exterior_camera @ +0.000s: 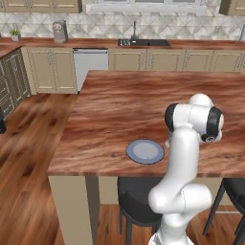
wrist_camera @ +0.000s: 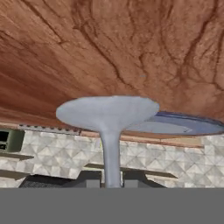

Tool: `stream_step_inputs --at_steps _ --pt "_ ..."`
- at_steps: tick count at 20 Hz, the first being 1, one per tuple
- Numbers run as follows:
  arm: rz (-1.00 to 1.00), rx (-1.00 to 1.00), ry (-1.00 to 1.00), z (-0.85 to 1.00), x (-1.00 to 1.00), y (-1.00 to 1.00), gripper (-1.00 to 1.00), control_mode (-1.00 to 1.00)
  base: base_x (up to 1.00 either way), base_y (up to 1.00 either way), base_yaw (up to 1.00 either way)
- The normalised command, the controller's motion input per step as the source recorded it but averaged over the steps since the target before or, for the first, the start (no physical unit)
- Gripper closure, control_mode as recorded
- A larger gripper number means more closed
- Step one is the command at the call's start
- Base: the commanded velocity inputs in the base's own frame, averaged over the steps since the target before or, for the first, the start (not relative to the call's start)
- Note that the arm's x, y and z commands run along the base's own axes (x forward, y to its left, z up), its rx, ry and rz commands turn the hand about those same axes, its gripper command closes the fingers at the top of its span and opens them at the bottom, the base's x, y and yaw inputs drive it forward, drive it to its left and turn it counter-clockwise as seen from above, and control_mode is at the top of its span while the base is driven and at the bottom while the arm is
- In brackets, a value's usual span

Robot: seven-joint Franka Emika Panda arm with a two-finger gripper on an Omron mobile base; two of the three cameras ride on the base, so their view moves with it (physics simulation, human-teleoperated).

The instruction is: Retrieve the wine glasses from the counter and place one next to each plate.

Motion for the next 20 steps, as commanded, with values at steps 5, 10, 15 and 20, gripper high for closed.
stream_step_inputs --at_steps 5,10,15,20 --pt "0.00 -0.03 0.00 -0.47 0.27 0.00 1.00 -1.00 0.00 0.00 0.00" --pt "0.00 -0.01 0.00 -0.47 0.43 0.00 1.00 -1.00 0.00 0.00 0.00" --pt "0.00 0.00 0.00 -0.37 0.07 -0.03 -1.00 -1.00 0.00 0.00 0.00" --pt "0.00 0.00 0.00 -0.14 -0.12 -0.06 -1.00 -1.00 0.00 0.00 0.00"
